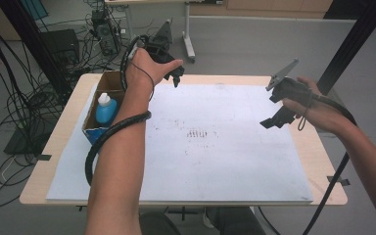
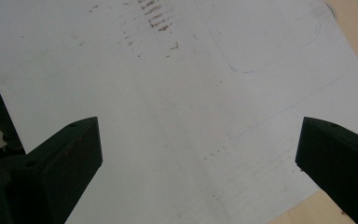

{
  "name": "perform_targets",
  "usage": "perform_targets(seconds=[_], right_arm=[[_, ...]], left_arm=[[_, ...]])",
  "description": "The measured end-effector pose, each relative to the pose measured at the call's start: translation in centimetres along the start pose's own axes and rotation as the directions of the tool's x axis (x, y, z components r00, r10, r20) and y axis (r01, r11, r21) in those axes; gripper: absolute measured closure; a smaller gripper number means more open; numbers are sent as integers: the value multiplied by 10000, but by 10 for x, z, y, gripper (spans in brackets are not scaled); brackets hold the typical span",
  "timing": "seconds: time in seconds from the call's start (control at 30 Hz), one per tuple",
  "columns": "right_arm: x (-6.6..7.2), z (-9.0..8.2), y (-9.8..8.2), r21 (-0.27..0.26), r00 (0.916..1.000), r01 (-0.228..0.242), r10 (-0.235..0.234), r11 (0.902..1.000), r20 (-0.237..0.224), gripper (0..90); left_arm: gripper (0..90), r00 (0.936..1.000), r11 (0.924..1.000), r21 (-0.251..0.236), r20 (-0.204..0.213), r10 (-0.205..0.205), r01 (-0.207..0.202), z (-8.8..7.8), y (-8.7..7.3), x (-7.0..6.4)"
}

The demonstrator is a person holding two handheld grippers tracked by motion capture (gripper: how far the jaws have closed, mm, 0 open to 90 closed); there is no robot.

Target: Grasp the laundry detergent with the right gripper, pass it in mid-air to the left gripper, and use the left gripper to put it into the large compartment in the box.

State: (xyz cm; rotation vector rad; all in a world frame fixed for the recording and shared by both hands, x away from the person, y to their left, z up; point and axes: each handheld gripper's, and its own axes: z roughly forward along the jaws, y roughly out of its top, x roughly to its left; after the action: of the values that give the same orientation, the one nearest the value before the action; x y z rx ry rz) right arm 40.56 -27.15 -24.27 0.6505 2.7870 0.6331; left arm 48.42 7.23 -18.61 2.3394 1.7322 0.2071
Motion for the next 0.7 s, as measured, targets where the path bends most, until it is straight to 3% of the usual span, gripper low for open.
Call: perform_targets(seconds=[0.7], right_arm=[[4,3,2,-24,10000,23,-24,10000,-71,3]], left_arm=[[90,9999,9999,-24,75,131,-131,0,-7,1]])
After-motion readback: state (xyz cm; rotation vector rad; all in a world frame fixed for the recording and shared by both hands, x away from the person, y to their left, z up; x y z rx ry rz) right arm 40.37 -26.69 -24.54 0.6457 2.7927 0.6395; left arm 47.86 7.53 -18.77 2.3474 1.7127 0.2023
